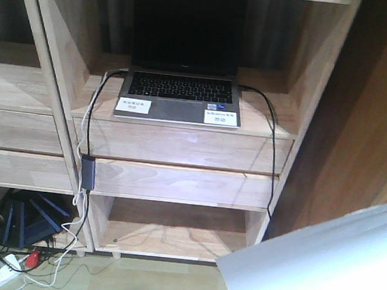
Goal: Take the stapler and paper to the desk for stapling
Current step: 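Drive the base away from the shelf toward the wooden desk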
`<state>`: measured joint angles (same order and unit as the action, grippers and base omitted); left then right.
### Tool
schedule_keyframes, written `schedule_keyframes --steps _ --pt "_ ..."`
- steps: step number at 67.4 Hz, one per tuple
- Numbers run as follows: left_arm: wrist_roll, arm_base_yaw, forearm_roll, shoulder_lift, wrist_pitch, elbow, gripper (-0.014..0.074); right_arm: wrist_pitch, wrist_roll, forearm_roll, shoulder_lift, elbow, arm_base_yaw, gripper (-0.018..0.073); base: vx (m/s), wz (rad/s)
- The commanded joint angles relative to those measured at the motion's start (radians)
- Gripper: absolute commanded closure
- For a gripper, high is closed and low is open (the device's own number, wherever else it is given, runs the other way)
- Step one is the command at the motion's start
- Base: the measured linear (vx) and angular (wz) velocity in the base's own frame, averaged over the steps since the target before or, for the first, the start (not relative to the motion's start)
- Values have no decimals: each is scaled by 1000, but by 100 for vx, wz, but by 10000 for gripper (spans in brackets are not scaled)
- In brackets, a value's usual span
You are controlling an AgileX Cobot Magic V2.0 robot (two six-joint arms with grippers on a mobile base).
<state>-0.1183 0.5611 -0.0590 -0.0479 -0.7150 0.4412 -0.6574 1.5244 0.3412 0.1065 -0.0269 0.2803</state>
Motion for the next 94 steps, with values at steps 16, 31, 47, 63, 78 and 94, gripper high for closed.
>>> schedule_keyframes --steps 16,31,47,63,78,94 --pt "-2 4 -1 -15 119 31 603 -60 -5 -11 10 -3 -1 561 -9 -8" --pt "-2 4 -1 -15 119 31 603 -60 -5 -11 10 -3 -1 561 1 8" --pt "-2 4 -1 -15 119 31 603 -60 -5 -11 10 -3 -1 561 4 31" --pt "-2 4 -1 -15 119 31 603 -63 -5 -11 10 -3 -1 561 4 50" --pt "-2 4 -1 -15 119 31 603 -63 -5 -11 10 -3 -1 561 4 62" --pt "-2 4 -1 -15 119 31 603 -63 -5 -11 10 -3 -1 561 6 61"
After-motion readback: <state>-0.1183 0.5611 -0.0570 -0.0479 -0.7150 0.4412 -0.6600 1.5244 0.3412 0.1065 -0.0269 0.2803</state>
